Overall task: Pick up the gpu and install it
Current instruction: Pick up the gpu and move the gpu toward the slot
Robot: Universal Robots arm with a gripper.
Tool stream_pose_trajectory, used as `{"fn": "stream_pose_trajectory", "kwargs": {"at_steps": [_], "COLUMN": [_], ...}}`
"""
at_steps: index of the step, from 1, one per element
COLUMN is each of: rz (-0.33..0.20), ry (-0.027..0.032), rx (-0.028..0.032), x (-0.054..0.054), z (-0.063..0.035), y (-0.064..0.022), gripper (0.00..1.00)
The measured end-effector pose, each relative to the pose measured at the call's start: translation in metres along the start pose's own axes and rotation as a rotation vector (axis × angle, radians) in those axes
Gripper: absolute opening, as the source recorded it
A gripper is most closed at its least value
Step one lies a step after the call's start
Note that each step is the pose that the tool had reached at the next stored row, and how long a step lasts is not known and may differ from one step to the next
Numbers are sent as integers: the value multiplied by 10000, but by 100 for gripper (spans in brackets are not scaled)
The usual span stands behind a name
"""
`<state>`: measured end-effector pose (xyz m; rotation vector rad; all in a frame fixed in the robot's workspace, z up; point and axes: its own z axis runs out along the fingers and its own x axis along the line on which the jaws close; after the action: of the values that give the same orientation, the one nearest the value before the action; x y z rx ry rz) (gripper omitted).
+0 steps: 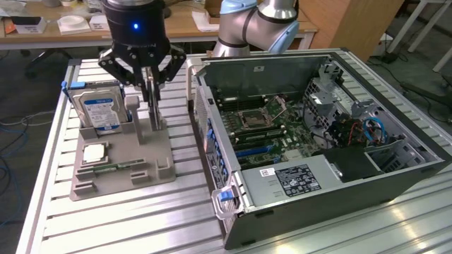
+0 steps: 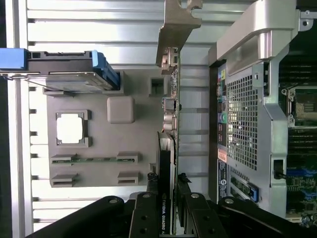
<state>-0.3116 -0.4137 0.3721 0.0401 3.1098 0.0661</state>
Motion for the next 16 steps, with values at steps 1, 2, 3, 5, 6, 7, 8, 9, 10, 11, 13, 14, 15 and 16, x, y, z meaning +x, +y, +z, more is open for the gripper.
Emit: {"fn": "stream_pose_trajectory", "kwargs": {"at_steps": [1, 2, 3, 5, 6, 7, 8, 9, 10, 11, 13, 14, 15, 16], "rz": [0, 0, -1, 0, 0, 0, 0, 0, -1, -2, 0, 0, 3, 2], "ry": [-1, -1, 0, -1, -1, 1, 0, -1, 0, 2, 29, 40, 50, 57], "rx": [0, -1, 0, -1, -1, 0, 0, 0, 0, 0, 6, 5, 7, 7], "x": [-2, -3, -4, -7, -8, -10, -11, -13, -16, -26, -92, -135, -176, -218], "z": [-45, -89, -134, -227, -272, -317, -362, -406, -451, -500, -564, -585, -604, -619], "y": [2, 4, 6, 10, 12, 14, 16, 18, 20, 22, 26, 28, 30, 32], "gripper": [26, 26, 26, 26, 26, 26, 26, 26, 26, 26, 26, 26, 26, 26]}}
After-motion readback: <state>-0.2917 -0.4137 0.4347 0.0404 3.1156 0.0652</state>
